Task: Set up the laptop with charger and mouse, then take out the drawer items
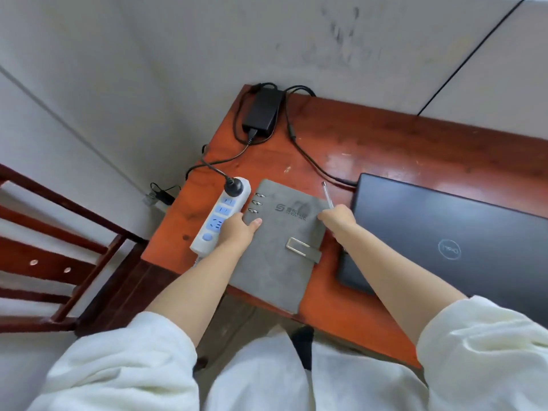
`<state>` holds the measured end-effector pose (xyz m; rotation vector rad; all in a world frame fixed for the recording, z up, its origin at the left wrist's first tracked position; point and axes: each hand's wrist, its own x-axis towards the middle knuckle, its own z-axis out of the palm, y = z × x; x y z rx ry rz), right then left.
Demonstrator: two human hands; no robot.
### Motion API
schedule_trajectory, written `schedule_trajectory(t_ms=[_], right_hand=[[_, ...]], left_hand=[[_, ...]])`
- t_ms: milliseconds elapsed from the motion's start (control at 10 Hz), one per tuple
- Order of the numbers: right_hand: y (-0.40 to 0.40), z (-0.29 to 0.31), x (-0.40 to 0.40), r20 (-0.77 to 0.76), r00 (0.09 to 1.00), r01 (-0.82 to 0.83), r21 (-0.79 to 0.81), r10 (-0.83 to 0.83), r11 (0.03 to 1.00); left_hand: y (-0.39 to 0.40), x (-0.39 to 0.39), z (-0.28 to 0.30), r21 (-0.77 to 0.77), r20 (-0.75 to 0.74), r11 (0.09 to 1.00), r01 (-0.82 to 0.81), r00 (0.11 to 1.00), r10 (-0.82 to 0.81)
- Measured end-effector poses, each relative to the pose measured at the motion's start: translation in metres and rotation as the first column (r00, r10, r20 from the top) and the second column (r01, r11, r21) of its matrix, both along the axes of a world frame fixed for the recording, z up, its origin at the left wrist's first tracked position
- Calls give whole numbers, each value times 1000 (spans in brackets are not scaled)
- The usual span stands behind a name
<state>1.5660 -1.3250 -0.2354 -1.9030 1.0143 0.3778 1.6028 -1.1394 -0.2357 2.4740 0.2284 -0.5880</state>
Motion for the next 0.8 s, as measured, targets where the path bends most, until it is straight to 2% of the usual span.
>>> schedule_trajectory(t_ms=[100, 200, 300, 400, 500, 600, 700, 800], right_hand=[[-7, 2, 18, -12, 1000, 2, -49, -2, 999], [-11, 2, 28, -49, 999, 2, -57, -5, 998], [-3, 2, 14, -69, 998, -12, -91, 6, 996], [10, 4, -15, -40, 990, -144, -245, 139, 959], [23, 1, -35, -126, 958, -286, -361, 258, 888], [33, 3, -40, -232, 927, -358, -306, 295, 882], [37, 2, -45, -251, 911, -392, -276, 328, 877], [24, 11, -48, -149, 948, -313, -280, 281, 908]], left_hand=[[-12, 13, -9, 42, -3, 999, -32, 999, 32], [-23, 18, -11, 64, 56, 996, -64, 997, 61], [-27, 6, -12, -7, 261, 1000, 20, 965, -18], [-31, -6, -22, 95, 331, 915, 393, 854, -401], [-25, -3, -39, 302, 206, 705, 642, 678, -705], [-19, 2, -45, 367, 152, 628, 686, 622, -768], [-18, 0, -49, 392, 189, 625, 676, 606, -773], [-19, 1, -49, 415, 188, 613, 672, 596, -781]])
